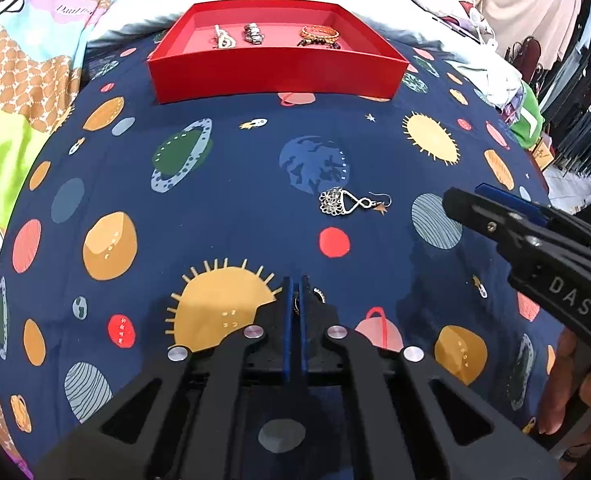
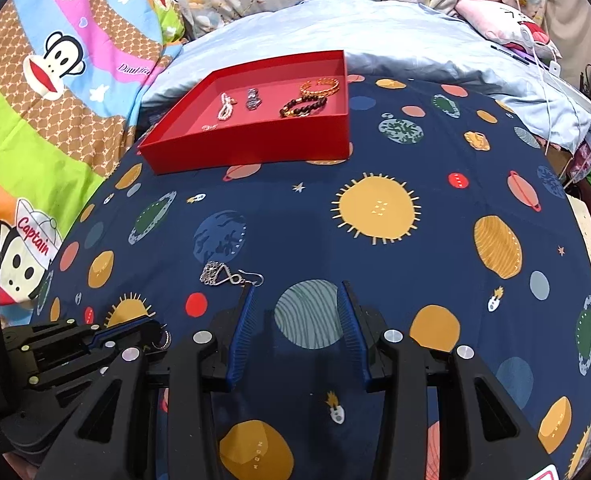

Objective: Organize jewelry
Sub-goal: 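Grasp the small silver hoop earring with the left tool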

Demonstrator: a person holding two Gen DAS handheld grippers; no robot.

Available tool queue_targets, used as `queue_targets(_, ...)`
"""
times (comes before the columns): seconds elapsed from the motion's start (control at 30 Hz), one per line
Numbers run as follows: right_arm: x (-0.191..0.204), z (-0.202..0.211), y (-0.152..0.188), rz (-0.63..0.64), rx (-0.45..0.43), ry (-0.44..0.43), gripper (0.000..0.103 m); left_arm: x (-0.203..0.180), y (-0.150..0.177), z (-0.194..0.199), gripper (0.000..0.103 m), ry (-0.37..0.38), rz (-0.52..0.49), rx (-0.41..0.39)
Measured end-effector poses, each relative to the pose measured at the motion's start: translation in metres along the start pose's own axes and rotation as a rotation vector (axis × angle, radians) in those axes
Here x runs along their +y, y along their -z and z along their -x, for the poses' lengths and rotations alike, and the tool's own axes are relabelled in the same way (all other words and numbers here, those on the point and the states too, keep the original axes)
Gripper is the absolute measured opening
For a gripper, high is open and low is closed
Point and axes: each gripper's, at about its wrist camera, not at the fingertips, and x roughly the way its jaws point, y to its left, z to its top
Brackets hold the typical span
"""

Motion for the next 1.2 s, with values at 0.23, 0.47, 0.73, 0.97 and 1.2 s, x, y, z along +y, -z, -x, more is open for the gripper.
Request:
queue_targets(0.23,0.005,-0.003,-0.002,0.015,0.011,0.004,0.041,0.006,0.002,0.011,0.000,0.024,0.020,-0.012)
queue_targets(0.47,0.007,-0.005,-0.004,0.022,0.019,0.015,0.041,0.001,0.006,0.008,0.008,0.058,0.026,0.020)
queue_targets(0.73,0.008,-0.007,-0.004,0.028,0.023,0.017,0.041,-0.003,0.007,0.000,0.020,0.058,0.018,0.040)
queue_targets(0.97,0.015,-0.010,-0.005,0.044,0.030,0.005,0.041,-0.002,0.005,-0.002,0.015,0.048,0.011,0.027)
queue_targets(1.2,0.019,-0.013,-0.007,0.052,0.033,-0.003,0.041,-0.004,0.003,0.000,0.015,0.051,-0.011,0.024)
